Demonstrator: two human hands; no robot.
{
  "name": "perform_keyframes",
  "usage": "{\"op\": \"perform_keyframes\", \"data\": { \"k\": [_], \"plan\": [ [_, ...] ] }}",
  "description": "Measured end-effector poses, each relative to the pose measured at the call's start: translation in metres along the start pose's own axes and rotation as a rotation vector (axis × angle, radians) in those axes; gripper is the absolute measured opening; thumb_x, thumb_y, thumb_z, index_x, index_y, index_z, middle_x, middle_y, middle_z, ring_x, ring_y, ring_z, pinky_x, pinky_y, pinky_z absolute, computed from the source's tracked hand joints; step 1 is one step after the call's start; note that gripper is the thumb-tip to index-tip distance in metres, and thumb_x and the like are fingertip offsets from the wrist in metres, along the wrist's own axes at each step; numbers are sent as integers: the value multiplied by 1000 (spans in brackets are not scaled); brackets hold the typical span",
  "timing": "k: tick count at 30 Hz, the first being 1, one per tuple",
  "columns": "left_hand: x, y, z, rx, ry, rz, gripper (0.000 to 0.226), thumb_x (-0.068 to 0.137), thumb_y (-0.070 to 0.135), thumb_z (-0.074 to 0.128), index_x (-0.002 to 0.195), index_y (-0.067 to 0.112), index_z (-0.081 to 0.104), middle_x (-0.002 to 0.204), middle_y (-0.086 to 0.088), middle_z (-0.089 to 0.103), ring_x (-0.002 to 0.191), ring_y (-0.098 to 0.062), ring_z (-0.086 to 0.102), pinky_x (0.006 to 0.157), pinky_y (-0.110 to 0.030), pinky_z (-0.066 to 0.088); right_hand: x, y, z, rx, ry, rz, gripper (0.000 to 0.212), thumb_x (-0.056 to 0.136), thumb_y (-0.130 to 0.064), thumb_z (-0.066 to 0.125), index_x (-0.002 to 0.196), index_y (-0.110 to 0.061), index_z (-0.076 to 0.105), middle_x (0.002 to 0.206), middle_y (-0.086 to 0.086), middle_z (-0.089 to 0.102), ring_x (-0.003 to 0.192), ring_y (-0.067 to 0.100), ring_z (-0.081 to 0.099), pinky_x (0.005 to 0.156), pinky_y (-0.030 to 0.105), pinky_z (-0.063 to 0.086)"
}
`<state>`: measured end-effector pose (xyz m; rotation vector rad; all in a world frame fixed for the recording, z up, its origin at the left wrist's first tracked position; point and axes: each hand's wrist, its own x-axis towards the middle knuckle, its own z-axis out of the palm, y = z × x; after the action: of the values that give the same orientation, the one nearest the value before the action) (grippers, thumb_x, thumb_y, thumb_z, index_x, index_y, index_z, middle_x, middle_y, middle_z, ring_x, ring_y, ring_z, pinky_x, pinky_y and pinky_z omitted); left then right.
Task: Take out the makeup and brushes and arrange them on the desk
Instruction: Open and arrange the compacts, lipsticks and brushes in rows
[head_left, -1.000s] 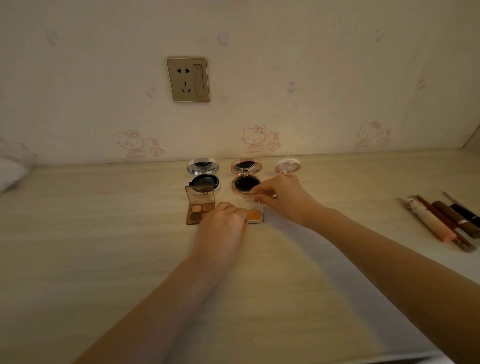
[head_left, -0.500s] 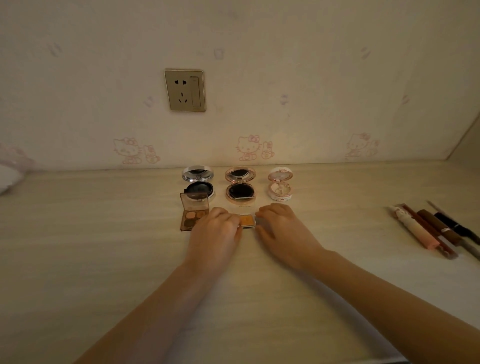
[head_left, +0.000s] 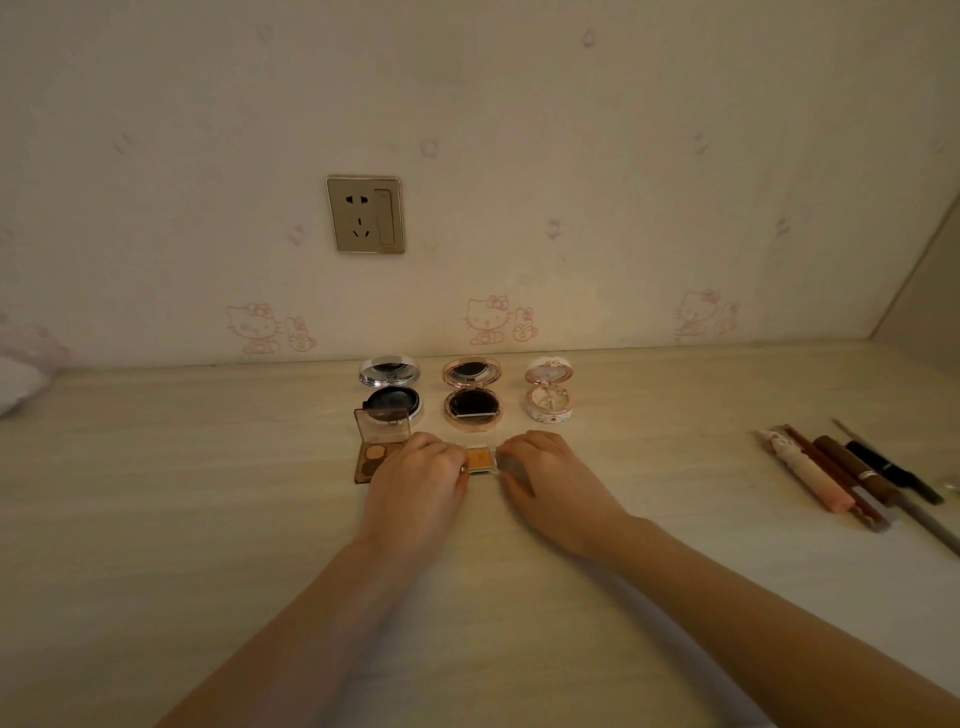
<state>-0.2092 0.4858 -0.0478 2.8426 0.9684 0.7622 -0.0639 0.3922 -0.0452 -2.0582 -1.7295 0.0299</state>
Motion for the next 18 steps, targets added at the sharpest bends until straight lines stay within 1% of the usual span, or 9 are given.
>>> {"op": "perform_keyframes", "data": {
  "k": [3,7,9,12,15,18],
  "plan": [
    [3,0,-1,24,-31,0,20,93,29,52,107,22,66,102,8,64,106,-9,51,77,-25,45,-3,2,-3,-6,-8,15,33,96,-23,47,125,-11,57,124,5,57,122,21,43,101,24,33],
    [3,9,-6,45,-23,41,22,91,28,55,109,21,66,103,7,65,108,-10,52,78,-26,47,-11,11,-11,-32,-48,51,39,98,-25,43,134,-10,51,135,3,54,136,21,33,109,25,25],
    [5,19,-7,27,-5,81,22,92,28,54,107,21,68,103,8,66,109,-9,51,78,-26,47,-18,19,-17,-42,-49,66,40,98,-26,42,136,-12,49,138,1,53,139,19,30,111,26,25],
    [9,39,-4,-21,-8,136,25,95,31,48,108,21,68,105,10,66,112,-7,49,80,-25,47,-34,34,-28,-78,-23,87,40,98,-25,43,135,-13,49,138,-1,52,138,18,31,111,25,26],
    [11,60,2,-69,-50,188,28,97,32,45,111,21,66,107,8,65,112,-8,48,83,-28,47,-55,52,-44,-109,2,124,39,98,-26,43,135,-14,50,138,0,51,136,17,34,108,21,25],
    [14,84,11,-107,-112,239,29,97,32,46,117,21,63,114,6,65,116,-11,47,89,-31,46,-80,71,-63,-104,36,185,38,99,-28,42,135,-18,50,137,-2,50,130,15,39,107,23,31]
  ]
}}
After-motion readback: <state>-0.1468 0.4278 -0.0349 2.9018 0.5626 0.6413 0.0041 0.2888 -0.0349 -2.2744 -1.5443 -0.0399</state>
